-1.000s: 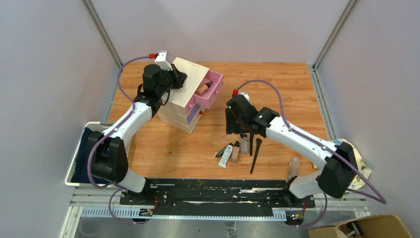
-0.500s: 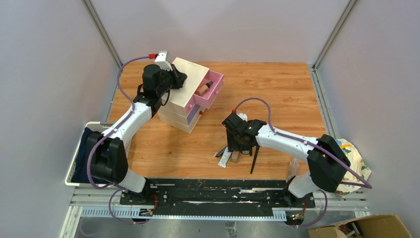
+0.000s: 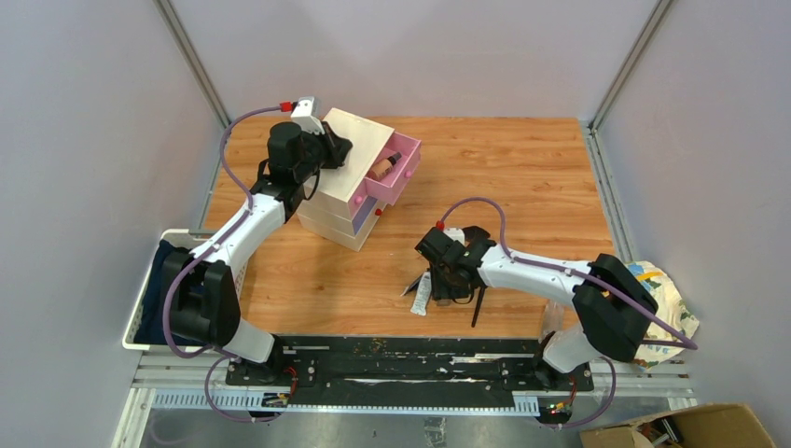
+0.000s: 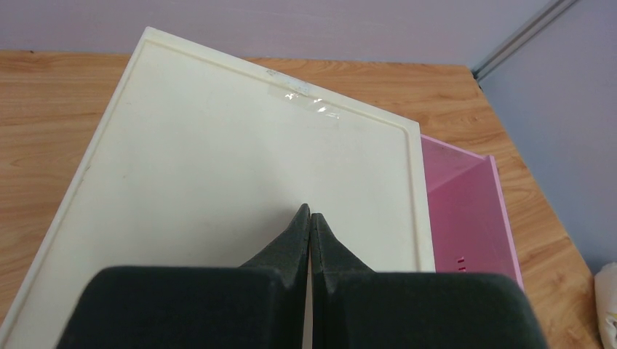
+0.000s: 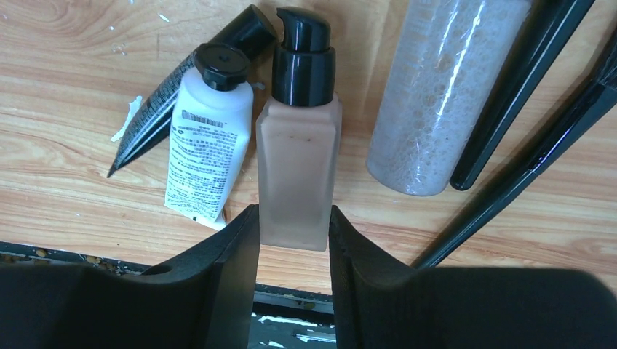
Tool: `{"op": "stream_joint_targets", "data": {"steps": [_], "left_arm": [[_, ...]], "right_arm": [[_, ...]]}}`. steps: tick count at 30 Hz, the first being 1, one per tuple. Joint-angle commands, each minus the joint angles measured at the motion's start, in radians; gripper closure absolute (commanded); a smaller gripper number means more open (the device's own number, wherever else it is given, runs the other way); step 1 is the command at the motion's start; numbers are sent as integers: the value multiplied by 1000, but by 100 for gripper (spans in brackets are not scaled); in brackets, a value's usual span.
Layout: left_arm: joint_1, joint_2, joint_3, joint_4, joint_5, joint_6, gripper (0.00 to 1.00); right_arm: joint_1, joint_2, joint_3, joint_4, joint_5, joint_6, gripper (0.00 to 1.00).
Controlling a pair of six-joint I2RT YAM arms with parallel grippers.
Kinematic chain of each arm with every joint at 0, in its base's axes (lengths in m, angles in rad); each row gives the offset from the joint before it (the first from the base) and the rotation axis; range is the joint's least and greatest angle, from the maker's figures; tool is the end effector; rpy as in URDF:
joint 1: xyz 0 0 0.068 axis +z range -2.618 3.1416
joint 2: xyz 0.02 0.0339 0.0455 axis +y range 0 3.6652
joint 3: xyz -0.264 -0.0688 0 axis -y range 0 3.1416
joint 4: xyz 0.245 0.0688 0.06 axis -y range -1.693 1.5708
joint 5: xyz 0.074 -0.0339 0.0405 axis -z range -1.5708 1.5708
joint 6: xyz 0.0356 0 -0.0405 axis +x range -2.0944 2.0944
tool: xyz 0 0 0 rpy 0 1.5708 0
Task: Organize the makeup
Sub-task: Pick up the makeup from the center of the board.
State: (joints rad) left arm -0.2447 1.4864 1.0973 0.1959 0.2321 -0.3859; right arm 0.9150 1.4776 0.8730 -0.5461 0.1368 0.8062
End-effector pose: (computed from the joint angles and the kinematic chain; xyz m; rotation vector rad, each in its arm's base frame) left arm 0.3413 -0.0937 0.3183 0.0453 1.8057 -0.6583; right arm 0.1719 0.2155 0.1867 -0.1093 2.7459 0.3214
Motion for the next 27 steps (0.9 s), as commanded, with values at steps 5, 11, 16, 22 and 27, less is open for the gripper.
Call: {"op": "stream_joint_targets", "data": {"steps": [5,11,16,22,27], "left_arm": [[-8,30,-63,-212,18,18,100],[-8,31,-62,-213,16,16,100],[-8,33,-62,-212,16,16,100],[-8,28,-60,-219,11,20,100],[-8,30,-56,-219,14,17,100]], "right_arm": [[16,71,0,5,11,13,83],[48,2,29,-62,101,24,100],[88,-81,173,-209,219,3,100],[92,-135,354,-265,291,-80,100],[62,-75,550,-236,371,-192,100]]}}
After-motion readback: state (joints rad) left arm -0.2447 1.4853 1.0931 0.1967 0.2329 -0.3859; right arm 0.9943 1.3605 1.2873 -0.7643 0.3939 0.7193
